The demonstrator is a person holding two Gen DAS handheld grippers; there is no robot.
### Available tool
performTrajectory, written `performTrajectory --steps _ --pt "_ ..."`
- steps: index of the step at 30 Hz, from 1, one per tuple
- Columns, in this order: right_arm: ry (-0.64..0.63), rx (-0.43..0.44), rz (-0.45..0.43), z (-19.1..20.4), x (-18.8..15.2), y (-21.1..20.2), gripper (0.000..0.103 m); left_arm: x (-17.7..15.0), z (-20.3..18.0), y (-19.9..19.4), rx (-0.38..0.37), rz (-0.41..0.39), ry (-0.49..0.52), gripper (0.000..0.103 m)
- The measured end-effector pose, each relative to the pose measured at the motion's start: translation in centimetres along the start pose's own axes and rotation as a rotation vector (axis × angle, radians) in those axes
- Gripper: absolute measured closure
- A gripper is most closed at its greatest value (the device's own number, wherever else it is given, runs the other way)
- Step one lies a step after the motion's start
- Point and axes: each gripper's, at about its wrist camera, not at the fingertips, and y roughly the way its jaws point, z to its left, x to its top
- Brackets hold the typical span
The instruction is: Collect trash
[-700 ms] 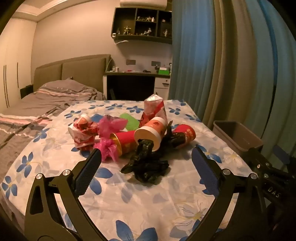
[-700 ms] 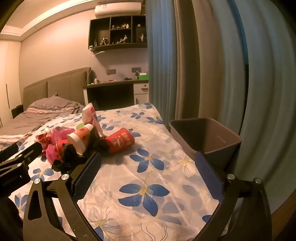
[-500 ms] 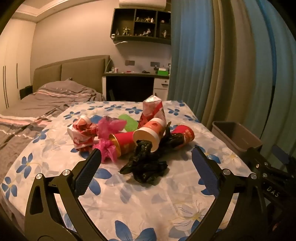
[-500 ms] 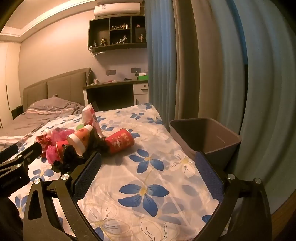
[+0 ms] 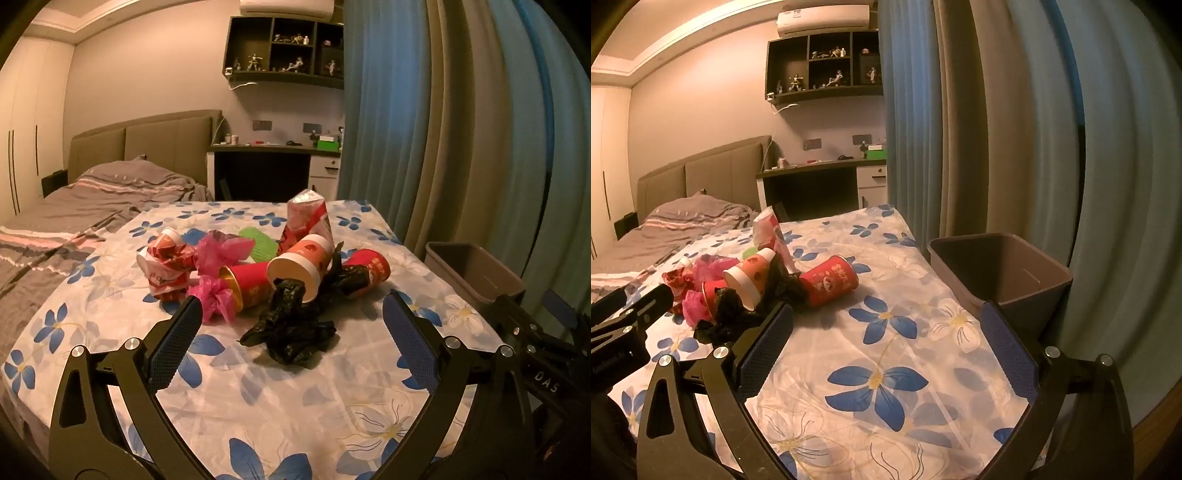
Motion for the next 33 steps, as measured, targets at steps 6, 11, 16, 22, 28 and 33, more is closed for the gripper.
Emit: performTrajectory --steps 6,11,16,22,28,33 --pt "0.002 0.001 0.000 -0.05 -0.06 -0.01 0.005 -0.01 0.06 -0.19 0.001 0.001 -0.001 0.006" --pt "0.003 0.001 0.000 0.00 -0.13 0.02 0.005 -0.15 0.45 -0.12 0.003 0.001 -0.007 0.006" --pt "0.003 0.004 0.003 0.06 -0.22 0.11 0.005 -0.18 0.49 -0.15 0.003 0.002 -0.009 0.006" --pt "0.003 0.004 0.003 0.14 -0.28 0.14 0.005 -0.25 0.51 -0.13 0.004 0.002 -0.009 0.006" --pt "0.004 0.004 0.004 0.13 -0.27 0.14 0.005 -0.26 0.50 -0.10 0.004 0.002 -0.009 0.006" --pt "0.004 0.003 0.002 0.11 -0.01 0.23 0.005 -0.26 0.49 -0.09 0.004 0.003 -0.008 0.006"
